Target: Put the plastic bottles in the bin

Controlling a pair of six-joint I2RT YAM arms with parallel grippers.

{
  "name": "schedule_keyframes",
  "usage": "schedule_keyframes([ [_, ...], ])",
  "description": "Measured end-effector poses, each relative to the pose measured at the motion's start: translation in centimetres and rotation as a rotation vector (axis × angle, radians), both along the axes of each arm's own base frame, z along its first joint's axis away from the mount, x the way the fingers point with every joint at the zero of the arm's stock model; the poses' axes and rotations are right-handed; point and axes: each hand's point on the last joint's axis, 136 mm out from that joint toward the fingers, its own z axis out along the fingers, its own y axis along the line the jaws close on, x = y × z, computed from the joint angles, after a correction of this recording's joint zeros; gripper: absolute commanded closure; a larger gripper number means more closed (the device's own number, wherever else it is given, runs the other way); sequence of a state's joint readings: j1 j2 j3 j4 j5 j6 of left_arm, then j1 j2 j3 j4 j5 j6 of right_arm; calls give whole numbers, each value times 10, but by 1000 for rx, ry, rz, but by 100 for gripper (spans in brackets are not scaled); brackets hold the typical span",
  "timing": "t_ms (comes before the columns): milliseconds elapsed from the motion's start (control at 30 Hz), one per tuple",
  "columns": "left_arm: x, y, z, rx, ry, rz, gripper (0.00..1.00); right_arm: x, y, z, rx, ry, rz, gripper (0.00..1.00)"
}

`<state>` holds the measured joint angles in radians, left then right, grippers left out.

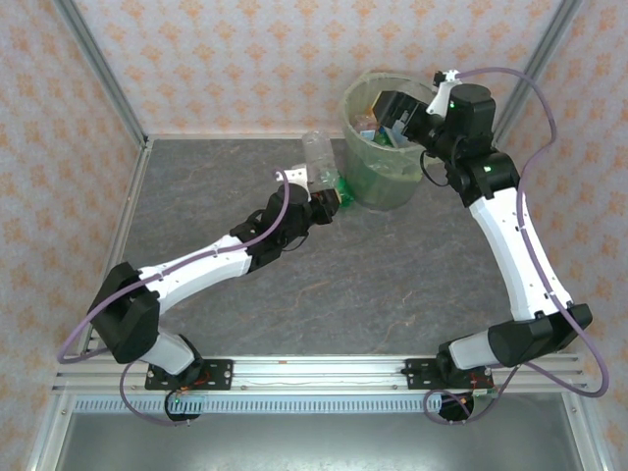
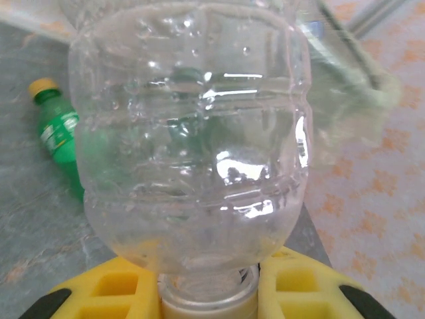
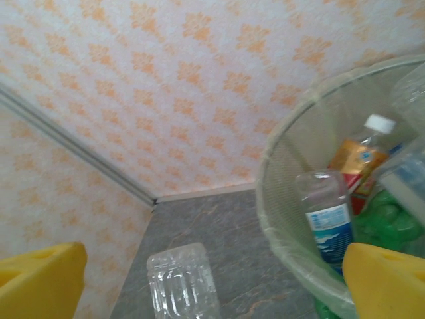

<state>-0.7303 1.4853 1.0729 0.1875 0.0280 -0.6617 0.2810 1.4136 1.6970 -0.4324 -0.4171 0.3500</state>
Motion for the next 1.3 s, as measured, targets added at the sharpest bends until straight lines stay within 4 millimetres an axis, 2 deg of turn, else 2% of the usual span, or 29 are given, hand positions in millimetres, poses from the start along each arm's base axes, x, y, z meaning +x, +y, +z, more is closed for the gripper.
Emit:
schedule_keyframes([
  [100, -3, -7, 25, 19, -75, -63, 77, -1, 14, -3, 18, 17, 77, 13],
  [200, -6, -13, 50, 28, -141, -112, 77, 0, 28, -10, 35, 43, 151, 15],
  [333, -10, -21, 69, 32, -189, -172, 77, -5, 52, -21, 41, 77, 250, 17],
  [500, -16, -28, 75, 34, -207, -227, 77, -16, 84, -32, 27, 108, 353, 16],
  [633, -19, -31, 75, 37, -203, -252, 77, -19, 95, -39, 18, 123, 384, 18],
  [733, -20, -31, 75, 40, -197, -257, 77, -19, 97, -42, 5, 127, 389, 30],
  [800, -20, -31, 78, 37, -202, -257, 76, -17, 97, -43, -3, 129, 387, 42],
  [867, -19, -30, 80, 35, -203, -255, 74, -16, 96, -43, -13, 122, 384, 47],
  [933, -18, -30, 82, 34, -204, -256, 67, -15, 96, -40, -17, 115, 378, 48],
  [1033, -19, -30, 87, 27, -210, -258, 48, -15, 94, -34, -22, 107, 365, 47],
  [1167, -18, -30, 88, 30, -211, -257, 5, -11, 87, -20, -37, 77, 312, 49],
  [1200, -18, -30, 88, 32, -209, -255, 1, -8, 84, -13, -43, 63, 292, 49],
  [1300, -15, -27, 88, 33, -209, -239, 1, 4, 71, 6, -61, 21, 226, 49],
])
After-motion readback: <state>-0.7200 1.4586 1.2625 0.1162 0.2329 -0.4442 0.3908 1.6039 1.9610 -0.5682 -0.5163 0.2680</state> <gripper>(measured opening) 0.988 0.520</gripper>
